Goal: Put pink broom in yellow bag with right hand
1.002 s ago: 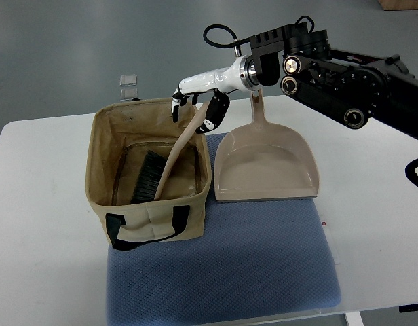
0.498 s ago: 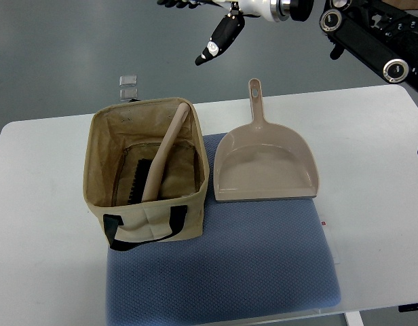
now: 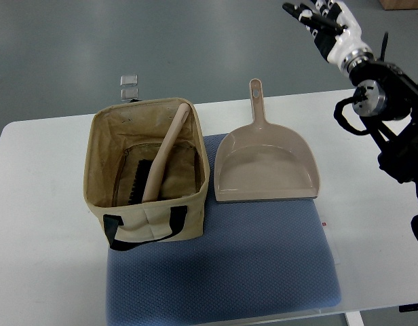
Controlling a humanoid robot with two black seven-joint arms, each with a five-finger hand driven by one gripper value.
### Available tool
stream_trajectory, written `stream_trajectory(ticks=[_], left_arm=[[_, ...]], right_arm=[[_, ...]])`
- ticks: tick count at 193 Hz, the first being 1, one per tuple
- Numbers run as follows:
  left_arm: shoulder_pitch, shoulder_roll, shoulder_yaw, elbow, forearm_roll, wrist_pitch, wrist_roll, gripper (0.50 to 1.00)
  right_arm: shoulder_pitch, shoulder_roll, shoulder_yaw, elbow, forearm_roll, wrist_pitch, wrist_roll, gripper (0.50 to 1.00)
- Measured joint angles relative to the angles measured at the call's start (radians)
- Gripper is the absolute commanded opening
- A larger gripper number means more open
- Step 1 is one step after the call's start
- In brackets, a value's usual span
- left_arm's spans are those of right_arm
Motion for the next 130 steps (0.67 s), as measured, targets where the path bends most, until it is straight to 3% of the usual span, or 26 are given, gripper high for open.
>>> stream_trajectory(ticks=[22,70,130], left_arm=[[0.000,0.000,0.001,-0.001,0.001,0.000,0.001,1.000],[0.000,0.000,0.003,-0.003,0.001,0.000,0.002,1.000],[0.000,0.000,0.003,-0.003,0.001,0.000,0.003,1.000]], right_arm=[[-0.086,0.022,0.000,-0.010,0.136,0.036,0.071,0.940],[-0.144,0.098,0.035,-0.130,0.318,0.201,0.212,0.940],[-0.132,0.117,0.093,-0.151,0.375,0.213,0.235,0.940]])
